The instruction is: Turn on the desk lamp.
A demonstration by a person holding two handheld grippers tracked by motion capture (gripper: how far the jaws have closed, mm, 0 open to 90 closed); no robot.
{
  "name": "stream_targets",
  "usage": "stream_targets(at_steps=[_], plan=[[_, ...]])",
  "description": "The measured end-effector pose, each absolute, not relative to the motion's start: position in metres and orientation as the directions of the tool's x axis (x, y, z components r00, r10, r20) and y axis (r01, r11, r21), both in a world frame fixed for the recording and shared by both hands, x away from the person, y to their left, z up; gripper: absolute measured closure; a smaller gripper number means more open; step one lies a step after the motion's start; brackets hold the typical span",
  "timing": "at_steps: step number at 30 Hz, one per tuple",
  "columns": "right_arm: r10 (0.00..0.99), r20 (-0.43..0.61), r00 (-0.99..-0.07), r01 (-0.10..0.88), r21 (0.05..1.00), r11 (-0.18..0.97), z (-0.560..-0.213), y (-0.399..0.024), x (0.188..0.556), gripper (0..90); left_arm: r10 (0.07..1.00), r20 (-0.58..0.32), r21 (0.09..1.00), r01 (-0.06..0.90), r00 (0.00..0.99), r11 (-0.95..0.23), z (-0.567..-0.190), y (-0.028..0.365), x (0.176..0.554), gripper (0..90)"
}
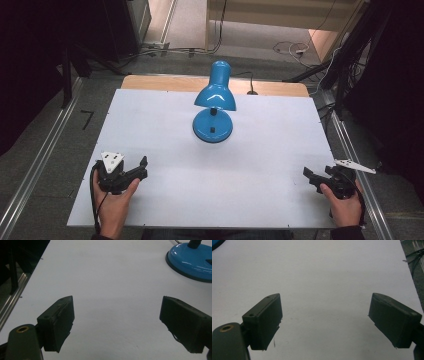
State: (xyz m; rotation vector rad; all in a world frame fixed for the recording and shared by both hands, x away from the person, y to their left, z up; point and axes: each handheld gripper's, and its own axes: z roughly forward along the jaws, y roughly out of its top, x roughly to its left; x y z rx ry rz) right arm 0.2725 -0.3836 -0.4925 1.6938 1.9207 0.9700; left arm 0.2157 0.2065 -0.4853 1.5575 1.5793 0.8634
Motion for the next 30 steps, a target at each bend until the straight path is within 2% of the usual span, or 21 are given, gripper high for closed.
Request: stream_targets(at_steps=[30], plan=[[0.971, 0.151, -0.185, 0.692, 0.722, 0.019, -0.4923, -0.3849, 0.2732, 10.4, 0.994, -0.102, 0.855, 0.515, 0.047, 0.063, -0.4862, 0.1976, 0.2227, 15.1]])
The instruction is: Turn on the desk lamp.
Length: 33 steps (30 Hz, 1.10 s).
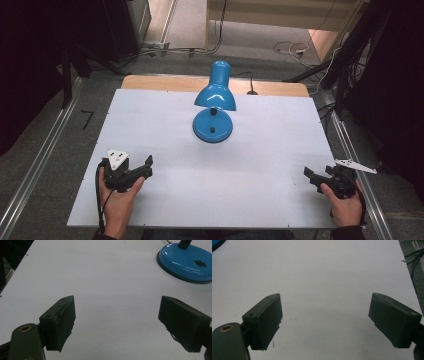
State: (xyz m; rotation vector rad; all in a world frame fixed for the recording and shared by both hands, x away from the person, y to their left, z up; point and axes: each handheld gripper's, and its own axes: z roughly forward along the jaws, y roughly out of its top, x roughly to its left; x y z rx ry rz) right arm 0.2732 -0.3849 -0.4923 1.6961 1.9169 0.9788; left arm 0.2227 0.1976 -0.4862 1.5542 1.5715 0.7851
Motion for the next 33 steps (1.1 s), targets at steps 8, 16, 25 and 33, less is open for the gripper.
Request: stream_targets(at_steps=[8, 16, 25, 33], plan=[[0.972, 0.145, -0.183, 0.692, 0.721, 0.023, -0.493, -0.384, 0.274, 10.4, 0.992, -0.113, 0.853, 0.516, 0.05, 0.071, -0.485, 0.196, 0.227, 15.2], [0.973, 0.147, -0.18, 0.692, 0.722, 0.019, -0.492, -0.384, 0.274, 10.4, 0.989, -0.128, 0.852, 0.518, 0.068, 0.075, -0.483, 0.191, 0.231, 16.4], [0.973, 0.142, -0.184, 0.692, 0.721, 0.025, -0.492, -0.383, 0.274, 10.4, 0.986, -0.141, 0.853, 0.517, 0.091, 0.074, -0.481, 0.179, 0.242, 16.4], [0.972, 0.142, -0.185, 0.692, 0.721, 0.026, -0.492, -0.384, 0.274, 10.4, 0.982, -0.15, 0.853, 0.517, 0.111, 0.072, -0.478, 0.171, 0.249, 17.0]])
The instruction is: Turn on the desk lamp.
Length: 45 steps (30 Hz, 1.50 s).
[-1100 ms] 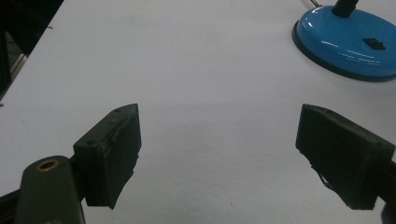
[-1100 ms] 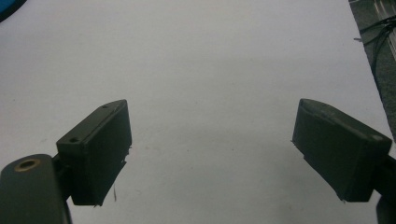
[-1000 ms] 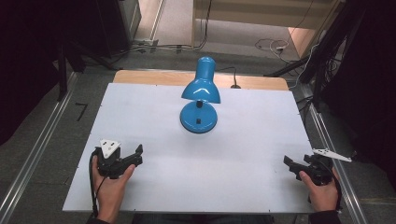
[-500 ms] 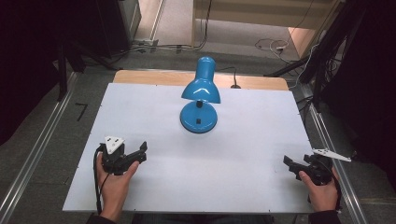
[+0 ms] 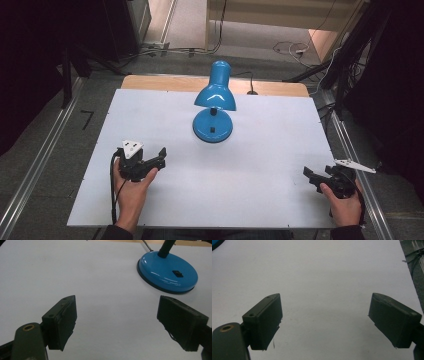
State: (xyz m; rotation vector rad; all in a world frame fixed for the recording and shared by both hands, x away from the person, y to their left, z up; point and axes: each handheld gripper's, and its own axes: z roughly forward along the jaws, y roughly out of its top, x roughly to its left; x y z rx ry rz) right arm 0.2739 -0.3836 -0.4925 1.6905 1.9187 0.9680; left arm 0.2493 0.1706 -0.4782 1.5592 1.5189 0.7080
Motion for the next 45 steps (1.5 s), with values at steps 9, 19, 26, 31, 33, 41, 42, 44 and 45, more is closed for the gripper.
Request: stream_targets(at_steps=[9, 19, 26, 31, 33, 41, 42, 44, 45], plan=[[0.972, 0.147, -0.185, 0.693, 0.721, 0.023, -0.492, -0.383, 0.274, 10.4, 0.977, -0.164, 0.852, 0.518, 0.133, 0.073, -0.475, 0.161, 0.259, 17.0], [0.971, 0.15, -0.186, 0.696, 0.718, 0.023, -0.493, -0.383, 0.274, 10.4, 0.975, -0.158, 0.857, 0.513, 0.157, 0.056, -0.472, 0.147, 0.27, 17.1], [0.971, 0.152, -0.185, 0.7, 0.714, 0.021, -0.493, -0.382, 0.274, 10.4, 0.973, -0.158, 0.855, 0.516, 0.165, 0.051, -0.472, 0.139, 0.277, 17.1], [0.971, 0.148, -0.189, 0.698, 0.716, 0.027, -0.493, -0.382, 0.275, 10.4, 0.973, -0.155, 0.856, 0.515, 0.173, 0.044, -0.472, 0.135, 0.282, 17.3], [0.971, 0.147, -0.188, 0.698, 0.715, 0.026, -0.493, -0.382, 0.275, 10.4, 0.973, -0.152, 0.855, 0.516, 0.174, 0.042, -0.472, 0.133, 0.283, 17.6], [0.972, 0.151, -0.182, 0.699, 0.715, 0.02, -0.493, -0.382, 0.275, 9.5, 0.97, -0.165, 0.855, 0.516, 0.178, 0.051, -0.47, 0.127, 0.29, 17.6], [0.971, 0.152, -0.183, 0.698, 0.715, 0.019, -0.493, -0.382, 0.275, 9.5, 0.97, -0.164, 0.856, 0.515, 0.178, 0.05, -0.47, 0.127, 0.291, 17.6], [0.968, 0.152, -0.198, 0.696, 0.718, 0.029, -0.493, -0.382, 0.275, 8.8, 0.97, -0.166, 0.855, 0.517, 0.179, 0.051, -0.47, 0.125, 0.292, 17.6], [0.968, 0.148, -0.201, 0.694, 0.719, 0.034, -0.493, -0.381, 0.275, 8.9, 0.971, -0.163, 0.858, 0.512, 0.177, 0.051, -0.471, 0.124, 0.293, 17.6]])
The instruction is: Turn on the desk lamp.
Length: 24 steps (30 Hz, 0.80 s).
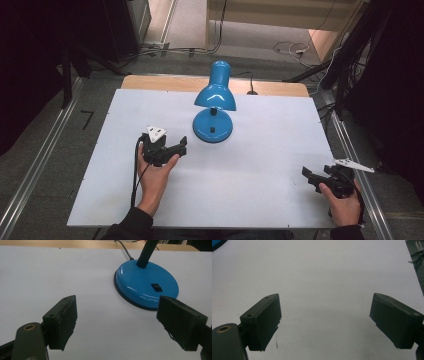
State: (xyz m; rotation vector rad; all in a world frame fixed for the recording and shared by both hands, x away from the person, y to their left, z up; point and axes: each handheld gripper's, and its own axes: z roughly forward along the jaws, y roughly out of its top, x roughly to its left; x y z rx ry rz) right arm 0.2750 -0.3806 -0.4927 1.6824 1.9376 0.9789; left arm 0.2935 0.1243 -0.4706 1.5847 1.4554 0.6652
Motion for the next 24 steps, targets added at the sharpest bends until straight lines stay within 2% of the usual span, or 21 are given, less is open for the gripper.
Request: stream_targets(at_steps=[24], plan=[[0.964, 0.15, -0.221, 0.704, 0.709, 0.051, -0.494, -0.379, 0.276, 8.9, 0.97, -0.16, 0.855, 0.517, 0.186, 0.042, -0.468, 0.114, 0.309, 19.3]])
